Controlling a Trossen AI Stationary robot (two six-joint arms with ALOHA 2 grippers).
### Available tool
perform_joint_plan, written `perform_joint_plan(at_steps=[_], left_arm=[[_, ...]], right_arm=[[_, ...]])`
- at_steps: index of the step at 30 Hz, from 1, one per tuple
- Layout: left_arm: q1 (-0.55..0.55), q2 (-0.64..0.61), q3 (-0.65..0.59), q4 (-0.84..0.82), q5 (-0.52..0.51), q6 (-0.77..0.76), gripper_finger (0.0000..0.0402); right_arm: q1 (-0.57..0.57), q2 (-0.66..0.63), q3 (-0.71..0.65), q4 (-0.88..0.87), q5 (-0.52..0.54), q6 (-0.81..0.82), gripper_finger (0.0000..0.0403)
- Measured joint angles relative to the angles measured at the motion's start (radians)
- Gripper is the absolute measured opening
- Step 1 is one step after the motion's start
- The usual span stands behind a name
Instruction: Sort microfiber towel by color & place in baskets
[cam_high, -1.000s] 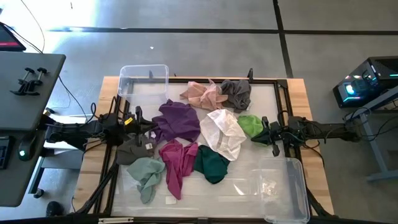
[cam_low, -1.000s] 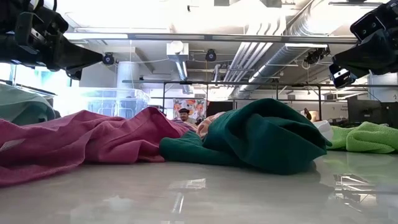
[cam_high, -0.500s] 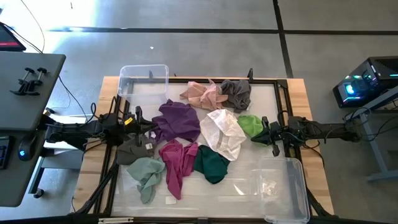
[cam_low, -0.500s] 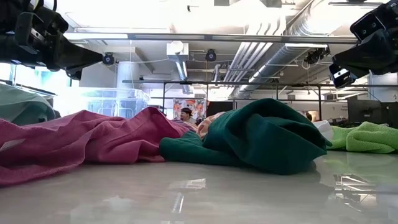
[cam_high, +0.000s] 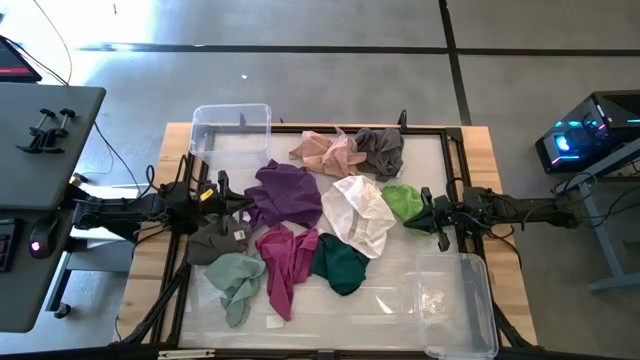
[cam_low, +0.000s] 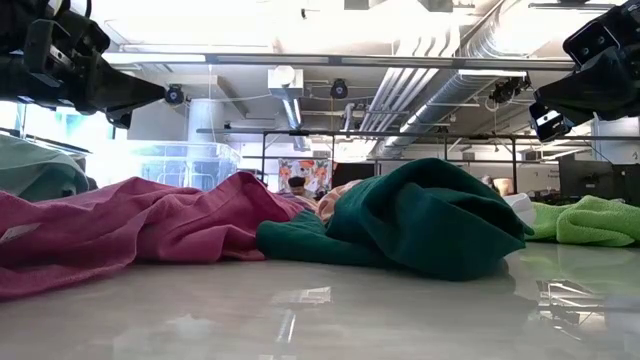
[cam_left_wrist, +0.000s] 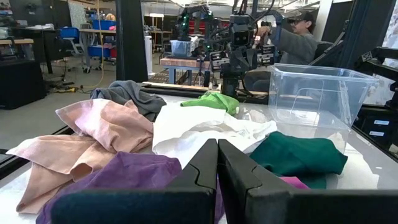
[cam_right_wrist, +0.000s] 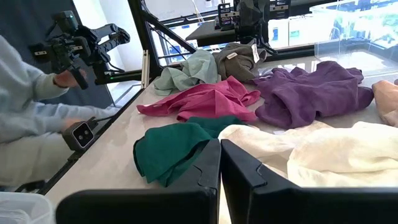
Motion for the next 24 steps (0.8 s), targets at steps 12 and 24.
perform_joint_plan(at_steps=[12,24], left_arm=[[0.000,0.000,0.000,0.001,0.000,-0.007,0.0000],[0.000,0.000,0.000,0.053,-0.020,-0.151,0.0000]], right_arm=[[0.000,0.000,0.000,0.000,0.000,0.000,0.0005],[0.000,0.000,0.000,0.000,0.000,0.000,0.0005]])
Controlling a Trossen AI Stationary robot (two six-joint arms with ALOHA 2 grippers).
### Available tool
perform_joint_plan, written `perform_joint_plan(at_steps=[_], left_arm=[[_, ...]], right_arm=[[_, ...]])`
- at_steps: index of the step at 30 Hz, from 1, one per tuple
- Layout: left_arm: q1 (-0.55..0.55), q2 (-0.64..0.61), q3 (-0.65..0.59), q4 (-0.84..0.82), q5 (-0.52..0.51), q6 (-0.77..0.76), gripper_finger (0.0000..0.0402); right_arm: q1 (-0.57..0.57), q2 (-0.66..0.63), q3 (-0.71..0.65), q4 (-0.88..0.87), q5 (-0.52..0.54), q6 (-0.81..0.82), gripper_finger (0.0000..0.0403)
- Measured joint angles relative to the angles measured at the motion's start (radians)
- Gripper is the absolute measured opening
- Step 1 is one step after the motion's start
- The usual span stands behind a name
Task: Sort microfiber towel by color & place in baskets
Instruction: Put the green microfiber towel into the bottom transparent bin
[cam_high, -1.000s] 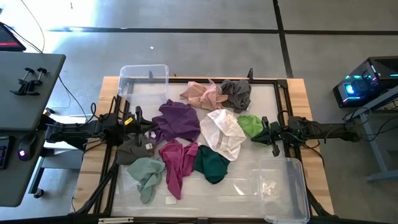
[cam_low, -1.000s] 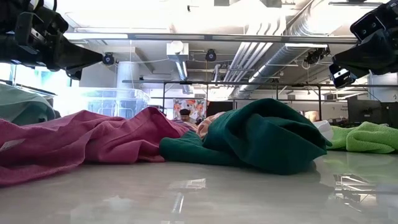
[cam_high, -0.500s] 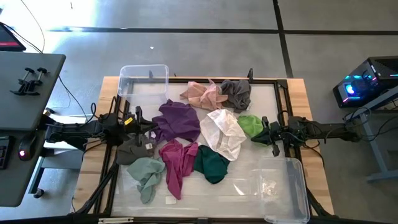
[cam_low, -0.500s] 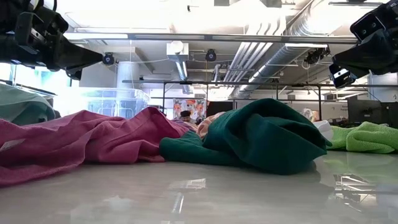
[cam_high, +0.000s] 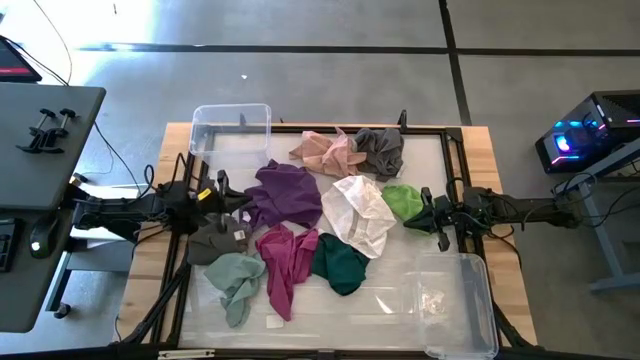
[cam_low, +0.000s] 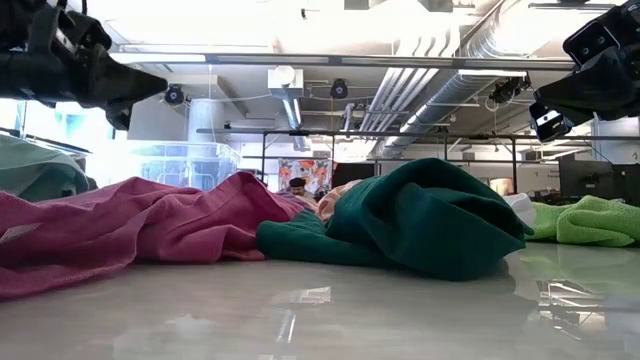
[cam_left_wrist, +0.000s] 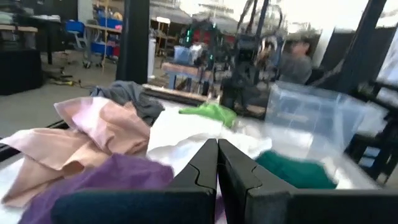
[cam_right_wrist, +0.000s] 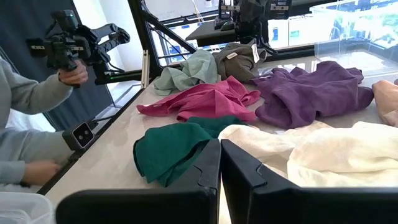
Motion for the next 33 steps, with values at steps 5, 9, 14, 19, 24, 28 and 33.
perform_joint_plan(at_steps=[5,9,14,19,24,28,33], left_arm=[[0.002,0.006,0.000,0.071,-0.001,-0.069,0.0000],[0.002,0.006,0.000,0.077,0.004,-0.069,0.0000],[0.002,0.006,0.000,0.031,0.010,-0.031,0.0000],[0.002,0.006,0.000,-0.006,0.027,0.029,0.0000],[0.002,0.006,0.000,-0.003,0.028,0.057,0.0000],[0.002,0.006,0.000,0.000,0.028,0.064,0.0000],[0.002,0.006,0.000,0.003,0.028,0.043,0.0000]], right_arm=[[0.000,0.000,0.000,0.000,0.000,0.000,0.0005],[0.000,0.000,0.000,0.000,0.000,0.000,0.0005],[0.000,0.000,0.000,0.000,0.000,0.000,0.0005],[0.000,0.000,0.000,0.000,0.000,0.000,0.0005],[0.000,0.000,0.000,0.000,0.000,0.000,0.0005],[0.000,0.000,0.000,0.051,0.000,0.081,0.0005],[0.000,0.004,0.000,0.296,0.177,0.251,0.0005]])
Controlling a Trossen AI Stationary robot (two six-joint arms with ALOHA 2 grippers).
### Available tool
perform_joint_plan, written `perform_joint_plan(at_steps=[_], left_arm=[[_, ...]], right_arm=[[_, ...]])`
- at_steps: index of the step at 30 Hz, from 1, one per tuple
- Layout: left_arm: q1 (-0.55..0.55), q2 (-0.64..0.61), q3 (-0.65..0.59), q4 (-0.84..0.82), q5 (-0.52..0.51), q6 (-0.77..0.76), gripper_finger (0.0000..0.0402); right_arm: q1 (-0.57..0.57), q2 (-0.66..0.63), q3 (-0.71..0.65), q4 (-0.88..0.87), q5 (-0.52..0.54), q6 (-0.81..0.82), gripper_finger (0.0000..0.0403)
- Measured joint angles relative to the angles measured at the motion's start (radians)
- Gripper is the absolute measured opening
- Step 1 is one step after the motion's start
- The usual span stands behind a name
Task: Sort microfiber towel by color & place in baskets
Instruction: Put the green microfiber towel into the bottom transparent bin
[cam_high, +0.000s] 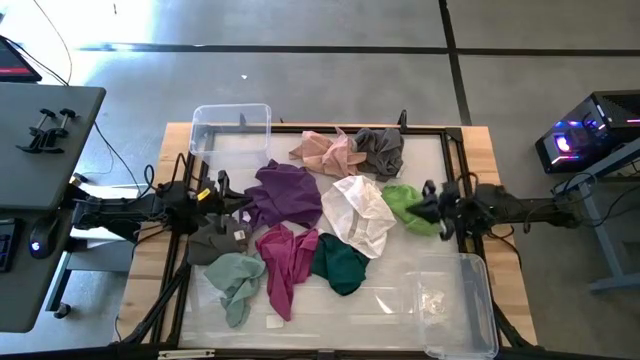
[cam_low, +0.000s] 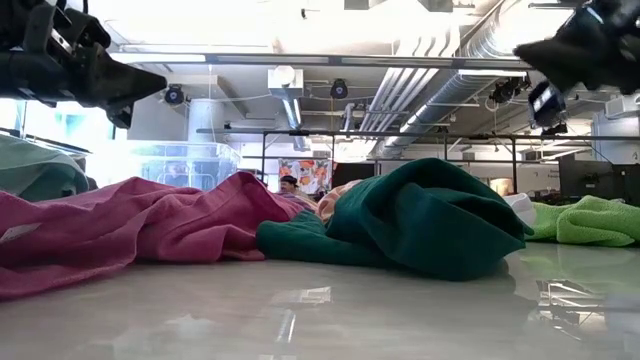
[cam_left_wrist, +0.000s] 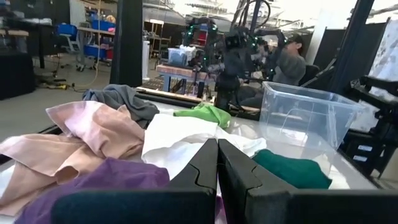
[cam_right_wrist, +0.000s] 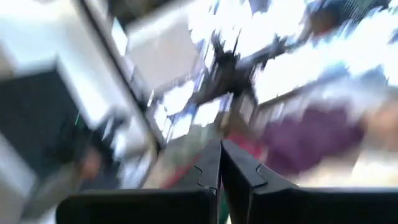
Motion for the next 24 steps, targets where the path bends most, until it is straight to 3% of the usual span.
perform_joint_plan(at_steps=[4,7,13,19,24], left_arm=[[0.000,0.000,0.000,0.013,0.001,-0.006,0.0000],[0.000,0.000,0.000,0.029,0.000,-0.004,0.0000],[0.000,0.000,0.000,0.035,-0.043,0.047,0.0000],[0.000,0.000,0.000,0.035,-0.074,0.018,0.0000],[0.000,0.000,0.000,0.035,-0.075,0.004,0.0000]], right_arm=[[0.000,0.076,0.003,0.155,0.057,-0.120,0.0005],[0.000,0.198,0.053,0.081,0.115,-0.186,0.0006],[-0.001,0.469,0.308,-0.381,0.219,-0.202,0.0044],[-0.001,0.704,0.581,-0.937,0.215,-0.083,0.0129],[-0.001,0.839,0.636,-1.147,0.210,0.001,0.0213]])
